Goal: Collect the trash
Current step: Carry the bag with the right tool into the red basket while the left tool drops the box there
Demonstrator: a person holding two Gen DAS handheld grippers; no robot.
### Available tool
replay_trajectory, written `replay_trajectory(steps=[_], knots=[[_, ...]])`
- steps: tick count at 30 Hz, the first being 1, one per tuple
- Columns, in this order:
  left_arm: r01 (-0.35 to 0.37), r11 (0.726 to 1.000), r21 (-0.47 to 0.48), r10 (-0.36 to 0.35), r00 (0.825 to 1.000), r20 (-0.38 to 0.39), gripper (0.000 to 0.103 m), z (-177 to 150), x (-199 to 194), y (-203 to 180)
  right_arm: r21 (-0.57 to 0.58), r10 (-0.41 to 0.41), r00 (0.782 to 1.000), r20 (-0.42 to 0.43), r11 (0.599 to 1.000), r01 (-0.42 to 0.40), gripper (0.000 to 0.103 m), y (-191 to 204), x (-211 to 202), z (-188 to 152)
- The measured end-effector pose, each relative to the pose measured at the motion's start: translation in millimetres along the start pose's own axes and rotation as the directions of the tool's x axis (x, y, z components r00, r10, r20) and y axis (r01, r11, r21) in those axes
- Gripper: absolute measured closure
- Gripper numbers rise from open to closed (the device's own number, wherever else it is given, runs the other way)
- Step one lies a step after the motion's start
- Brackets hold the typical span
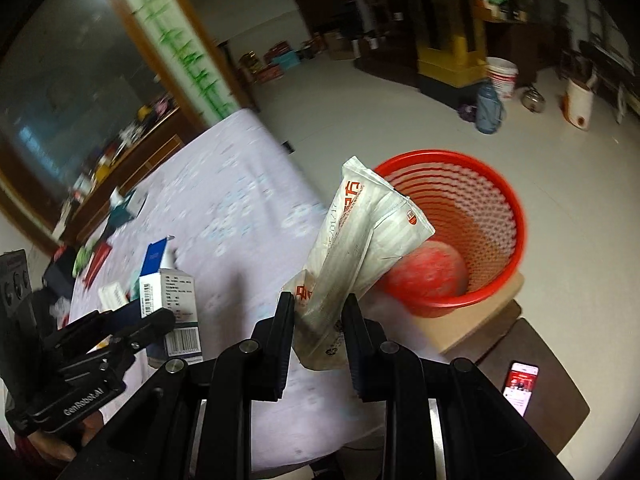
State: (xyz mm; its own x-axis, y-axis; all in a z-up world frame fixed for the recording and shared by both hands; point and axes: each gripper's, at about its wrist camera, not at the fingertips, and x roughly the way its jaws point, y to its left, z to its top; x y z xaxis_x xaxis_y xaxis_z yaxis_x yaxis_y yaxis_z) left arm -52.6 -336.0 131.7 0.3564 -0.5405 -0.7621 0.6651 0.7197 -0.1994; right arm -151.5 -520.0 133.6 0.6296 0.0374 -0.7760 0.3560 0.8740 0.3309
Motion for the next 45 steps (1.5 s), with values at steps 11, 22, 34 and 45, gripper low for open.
replay_trajectory(steps=[11,22,34,45], knots=[[0.115,0.993,0.034,-0.114,0.993,-0.03,0.064,73,68,-65,0.117,-0.053,0.998,0.046,0.992,0.047,0.077,-80,-19,29],[0.122,0.991,0.054,-0.12,0.992,-0.05,0.059,110,122,-102,0.107,-0.048,0.999,0.02,0.993,0.046,0.077,-110,-6,55],[0.07,0.998,-0.001,-0.07,0.998,0.0,0.038,107,101,-85,0.049,-0.049,0.999,-0.01,0.998,0.05,0.059,-102,11,63],[-0.011,0.999,-0.05,0.013,0.999,0.04,0.038,57,40,-45,-0.051,0.028,0.997,-0.078,0.998,-0.032,0.058,-37,22,29]])
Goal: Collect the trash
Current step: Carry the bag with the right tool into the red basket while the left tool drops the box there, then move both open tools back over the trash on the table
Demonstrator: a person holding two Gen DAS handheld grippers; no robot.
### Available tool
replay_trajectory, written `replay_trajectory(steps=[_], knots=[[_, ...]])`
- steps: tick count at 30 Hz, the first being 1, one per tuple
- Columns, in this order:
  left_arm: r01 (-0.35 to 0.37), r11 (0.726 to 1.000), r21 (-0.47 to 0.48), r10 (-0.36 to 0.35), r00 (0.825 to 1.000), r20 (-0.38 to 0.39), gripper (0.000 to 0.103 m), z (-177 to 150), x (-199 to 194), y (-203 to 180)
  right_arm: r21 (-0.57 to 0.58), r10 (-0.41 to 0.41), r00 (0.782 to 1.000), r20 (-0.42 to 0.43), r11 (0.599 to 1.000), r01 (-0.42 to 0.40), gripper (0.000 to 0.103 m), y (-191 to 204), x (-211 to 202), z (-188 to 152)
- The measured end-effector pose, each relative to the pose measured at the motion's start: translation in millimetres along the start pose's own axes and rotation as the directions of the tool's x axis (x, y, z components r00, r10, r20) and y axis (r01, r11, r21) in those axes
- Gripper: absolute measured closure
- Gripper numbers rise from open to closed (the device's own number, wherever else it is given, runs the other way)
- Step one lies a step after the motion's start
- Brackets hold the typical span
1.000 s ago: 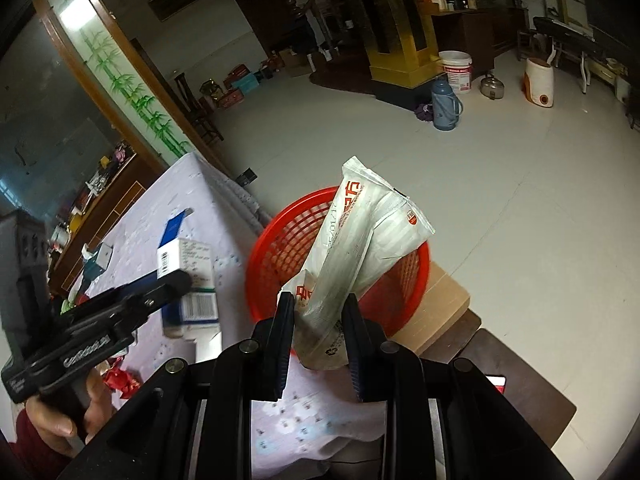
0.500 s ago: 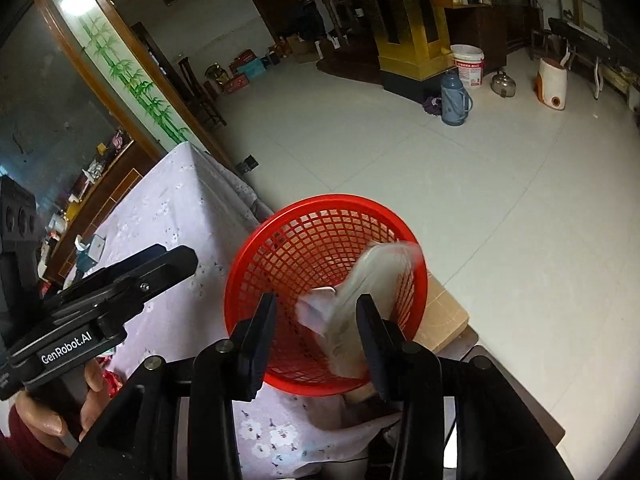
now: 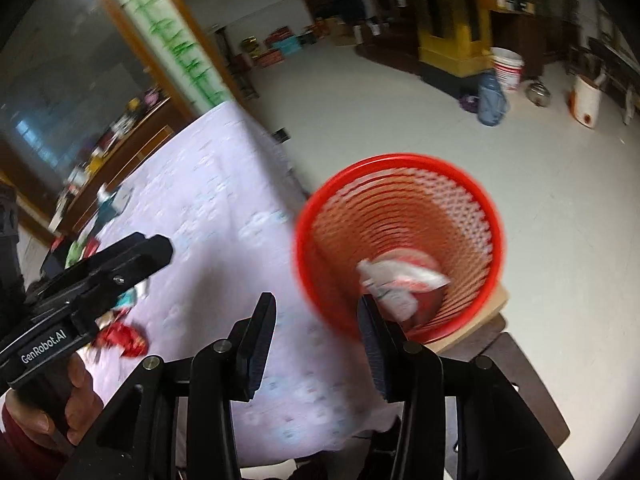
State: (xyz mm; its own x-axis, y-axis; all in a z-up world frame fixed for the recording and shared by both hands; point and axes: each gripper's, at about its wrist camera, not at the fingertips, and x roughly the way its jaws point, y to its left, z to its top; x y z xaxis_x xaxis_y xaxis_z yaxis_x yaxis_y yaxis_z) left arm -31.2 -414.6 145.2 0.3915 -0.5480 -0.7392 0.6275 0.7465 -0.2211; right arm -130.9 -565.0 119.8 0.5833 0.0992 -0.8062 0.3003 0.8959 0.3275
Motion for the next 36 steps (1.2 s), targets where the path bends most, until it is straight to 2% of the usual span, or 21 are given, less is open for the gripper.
replay_trajectory(steps=[9,18,22,27,30,33,34,36], knots=[[-0.069,0.993,-0.1,0.071,0.997,0.016,0.038,-36,-53,58,-0.084,0.07,0.995,-0.067,0.994,-0.075,0.058,69,25,-21],[-0.161,0.956,-0.244,0.173,0.985,0.029,0.038,-79,-110,140,-0.204,0.124,0.978,-0.167,0.966,-0.157,0.058,148,56,-45],[-0.235,0.923,-0.304,0.252,0.968,0.019,0.038,-107,-140,186,-0.24,0.129,0.971,-0.199,0.955,-0.176,0.058,175,67,-55],[-0.373,0.864,-0.339,0.387,0.922,-0.027,0.038,-146,-169,246,-0.263,0.128,0.965,-0.227,0.947,-0.187,0.057,198,76,-67],[-0.407,0.833,-0.374,0.419,0.906,-0.053,0.038,-169,-185,279,-0.279,0.121,0.965,-0.231,0.942,-0.185,0.056,207,78,-72],[-0.387,0.788,-0.48,0.397,0.914,-0.084,0.038,-192,-195,324,-0.262,0.112,0.965,-0.235,0.949,-0.174,0.055,210,80,-77],[-0.361,0.773,-0.522,0.371,0.924,-0.088,0.038,-199,-196,338,-0.252,0.112,0.965,-0.238,0.952,-0.172,0.055,210,81,-78],[-0.284,0.765,-0.578,0.295,0.952,-0.077,0.038,-208,-193,357,-0.243,0.107,0.966,-0.236,0.956,-0.166,0.054,213,82,-81]])
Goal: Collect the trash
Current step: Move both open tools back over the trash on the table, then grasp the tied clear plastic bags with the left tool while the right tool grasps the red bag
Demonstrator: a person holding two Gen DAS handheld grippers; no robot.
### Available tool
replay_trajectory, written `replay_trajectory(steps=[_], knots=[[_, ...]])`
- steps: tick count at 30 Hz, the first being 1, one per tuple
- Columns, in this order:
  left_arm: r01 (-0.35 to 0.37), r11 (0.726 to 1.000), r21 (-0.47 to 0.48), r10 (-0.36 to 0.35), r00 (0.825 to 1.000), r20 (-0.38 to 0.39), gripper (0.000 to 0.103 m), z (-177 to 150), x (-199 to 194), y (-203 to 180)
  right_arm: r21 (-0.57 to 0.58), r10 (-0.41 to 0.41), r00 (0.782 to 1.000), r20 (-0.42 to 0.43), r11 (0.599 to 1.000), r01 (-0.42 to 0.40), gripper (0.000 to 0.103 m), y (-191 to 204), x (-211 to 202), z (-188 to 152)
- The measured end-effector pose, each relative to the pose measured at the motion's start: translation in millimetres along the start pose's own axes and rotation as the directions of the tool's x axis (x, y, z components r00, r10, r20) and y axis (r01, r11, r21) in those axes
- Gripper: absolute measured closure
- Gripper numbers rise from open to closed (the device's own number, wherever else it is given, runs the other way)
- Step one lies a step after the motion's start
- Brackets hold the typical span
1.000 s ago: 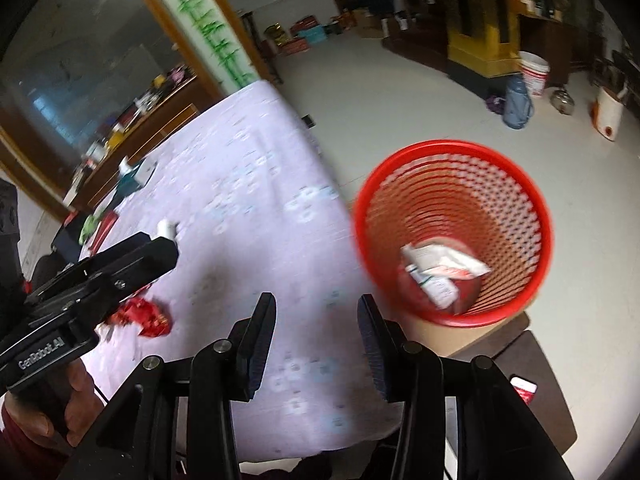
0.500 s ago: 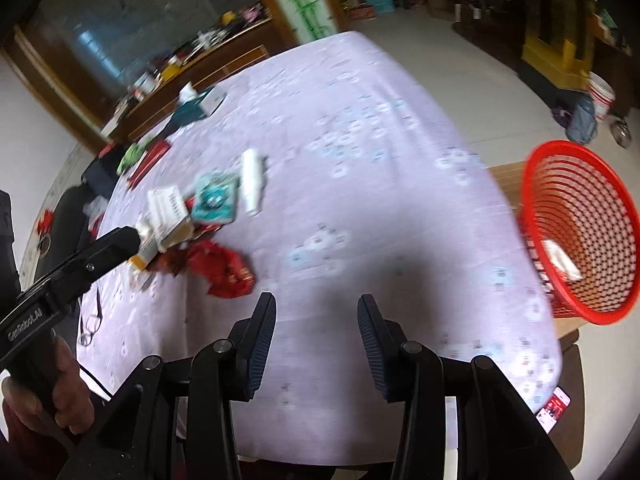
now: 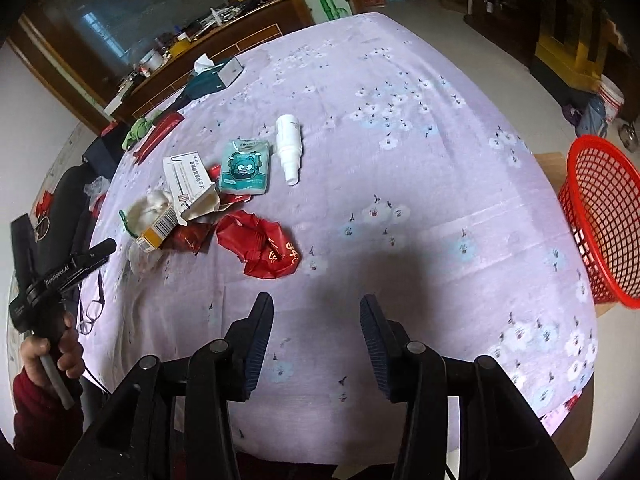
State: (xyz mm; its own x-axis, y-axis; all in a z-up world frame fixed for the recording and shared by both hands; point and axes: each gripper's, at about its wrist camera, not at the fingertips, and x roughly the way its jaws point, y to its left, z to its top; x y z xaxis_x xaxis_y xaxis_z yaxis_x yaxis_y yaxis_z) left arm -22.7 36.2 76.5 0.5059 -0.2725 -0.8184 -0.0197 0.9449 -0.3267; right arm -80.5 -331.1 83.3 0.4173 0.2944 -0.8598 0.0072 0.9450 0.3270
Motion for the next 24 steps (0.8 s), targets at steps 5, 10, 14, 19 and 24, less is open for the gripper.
replay_trajectory(steps=[5,10,14,19,24], knots=[[0.037,0.999,-0.022,-0.038,0.997,-0.061,0.038,4,29,12,0.006,-0.012,1.0,0.003,1.0,0.012,0.054,9,1,-2],[0.067,0.998,-0.004,-0.067,0.993,-0.094,0.038,8,54,11,0.016,-0.026,1.0,0.002,1.0,0.026,0.054,16,4,-3],[0.06,0.998,0.035,-0.056,0.994,-0.094,0.037,3,67,5,0.017,-0.03,1.0,0.002,0.999,0.03,0.054,21,5,-1],[0.027,0.994,0.106,-0.02,0.998,-0.066,0.057,-2,66,-7,0.002,-0.023,1.0,-0.007,1.0,0.023,0.054,30,14,4],[0.011,0.993,0.115,-0.01,1.0,-0.014,0.058,-10,47,-6,-0.065,-0.018,1.0,-0.006,0.998,0.017,0.047,47,32,14]])
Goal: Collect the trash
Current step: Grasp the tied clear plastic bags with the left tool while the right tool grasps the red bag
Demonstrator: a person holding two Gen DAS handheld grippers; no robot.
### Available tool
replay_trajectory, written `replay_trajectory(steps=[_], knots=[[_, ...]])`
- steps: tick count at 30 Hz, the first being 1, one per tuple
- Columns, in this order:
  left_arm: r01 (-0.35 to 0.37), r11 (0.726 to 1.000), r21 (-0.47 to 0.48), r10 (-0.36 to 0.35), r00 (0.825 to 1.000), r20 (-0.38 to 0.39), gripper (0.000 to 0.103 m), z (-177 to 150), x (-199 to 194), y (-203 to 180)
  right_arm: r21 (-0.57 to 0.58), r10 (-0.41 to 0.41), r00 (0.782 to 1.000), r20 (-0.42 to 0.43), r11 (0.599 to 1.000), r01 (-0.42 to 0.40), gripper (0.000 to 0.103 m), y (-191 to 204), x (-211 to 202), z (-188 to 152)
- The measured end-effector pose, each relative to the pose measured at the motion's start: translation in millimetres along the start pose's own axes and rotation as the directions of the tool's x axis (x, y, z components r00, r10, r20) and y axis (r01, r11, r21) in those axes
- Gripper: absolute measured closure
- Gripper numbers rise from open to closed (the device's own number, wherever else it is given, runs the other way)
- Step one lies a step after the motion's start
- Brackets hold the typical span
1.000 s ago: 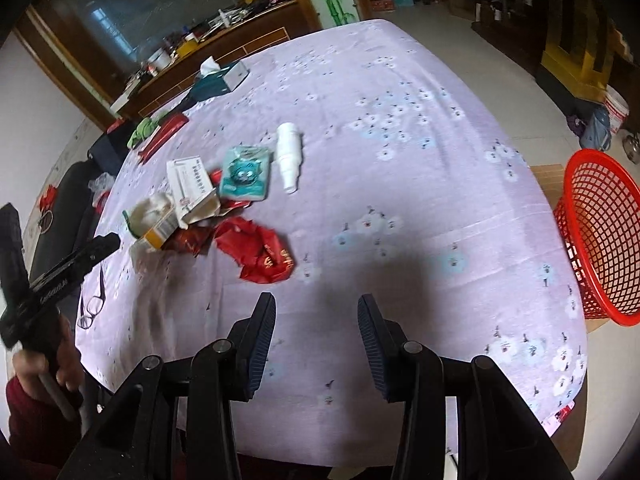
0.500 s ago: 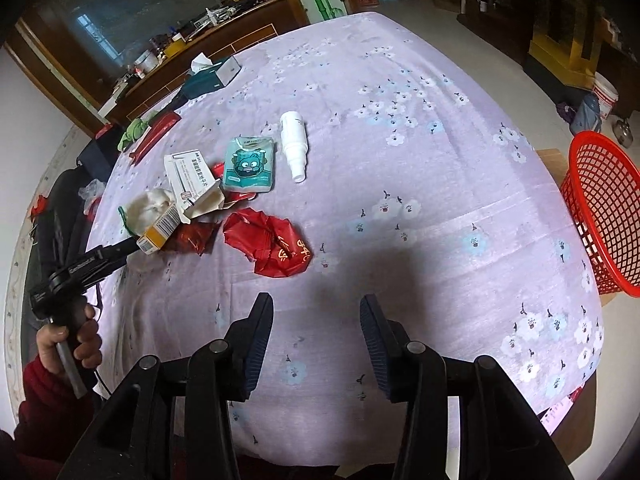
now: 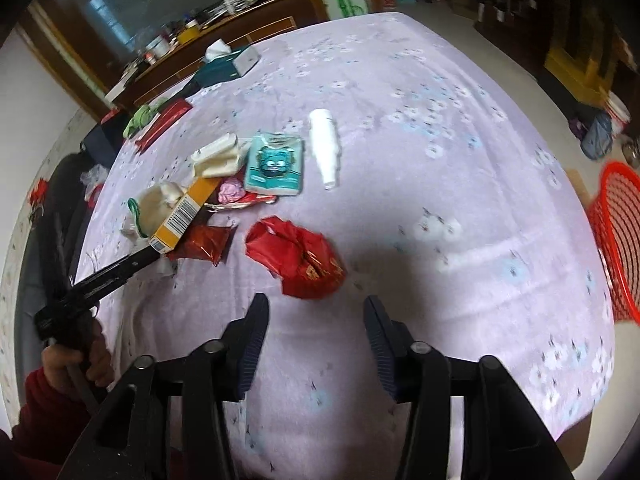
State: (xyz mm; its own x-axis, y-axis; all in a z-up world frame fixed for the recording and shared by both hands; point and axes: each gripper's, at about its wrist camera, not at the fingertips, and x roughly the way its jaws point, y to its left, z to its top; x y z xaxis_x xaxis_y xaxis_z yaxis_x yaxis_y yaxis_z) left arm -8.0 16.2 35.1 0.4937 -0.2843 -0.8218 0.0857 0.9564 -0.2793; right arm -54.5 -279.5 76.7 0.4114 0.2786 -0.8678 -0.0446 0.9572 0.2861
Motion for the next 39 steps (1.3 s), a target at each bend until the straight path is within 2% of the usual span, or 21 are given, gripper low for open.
replay_trajectory(steps=[5,7,10,13,15,17,22,27,39], knots=[[-0.013,1.0,0.025,0.011,0.998,0.058,0.058,-9,-34,-2,-0.036,0.015,1.0,0.004,0.999,-0.015,0.047,2,29,20],[-0.009,0.999,0.034,0.007,0.997,0.076,0.058,-12,-47,-5,-0.056,-0.005,1.0,0.006,0.998,0.005,0.047,-1,42,28],[-0.003,0.999,0.044,-0.001,0.996,0.089,0.058,-15,-60,-11,-0.083,0.0,1.0,-0.023,0.997,-0.002,0.052,-2,61,33],[0.001,0.998,0.058,-0.007,0.996,0.094,0.058,-19,-68,-20,-0.118,0.024,0.997,-0.07,0.992,-0.032,0.064,3,77,28],[0.005,0.998,0.067,-0.011,0.996,0.093,0.058,-22,-71,-26,-0.125,0.035,0.997,-0.068,0.991,-0.043,0.083,10,78,21],[0.015,0.997,0.077,-0.022,0.995,0.094,0.058,-23,-73,-34,-0.133,0.053,0.996,-0.075,0.989,-0.063,0.095,15,76,14],[0.045,0.989,0.138,-0.059,0.993,0.101,0.058,-21,-73,-63,-0.083,0.071,0.997,-0.036,0.994,-0.074,0.098,12,53,-1],[0.082,0.976,0.203,-0.102,0.991,0.088,0.058,-19,-66,-99,-0.022,0.044,0.999,0.022,0.999,-0.044,0.097,-3,14,-10],[0.142,0.918,0.369,-0.169,0.985,0.043,0.058,-23,-47,-204,0.106,-0.044,0.989,0.141,0.994,0.029,0.097,-55,-68,-30]])
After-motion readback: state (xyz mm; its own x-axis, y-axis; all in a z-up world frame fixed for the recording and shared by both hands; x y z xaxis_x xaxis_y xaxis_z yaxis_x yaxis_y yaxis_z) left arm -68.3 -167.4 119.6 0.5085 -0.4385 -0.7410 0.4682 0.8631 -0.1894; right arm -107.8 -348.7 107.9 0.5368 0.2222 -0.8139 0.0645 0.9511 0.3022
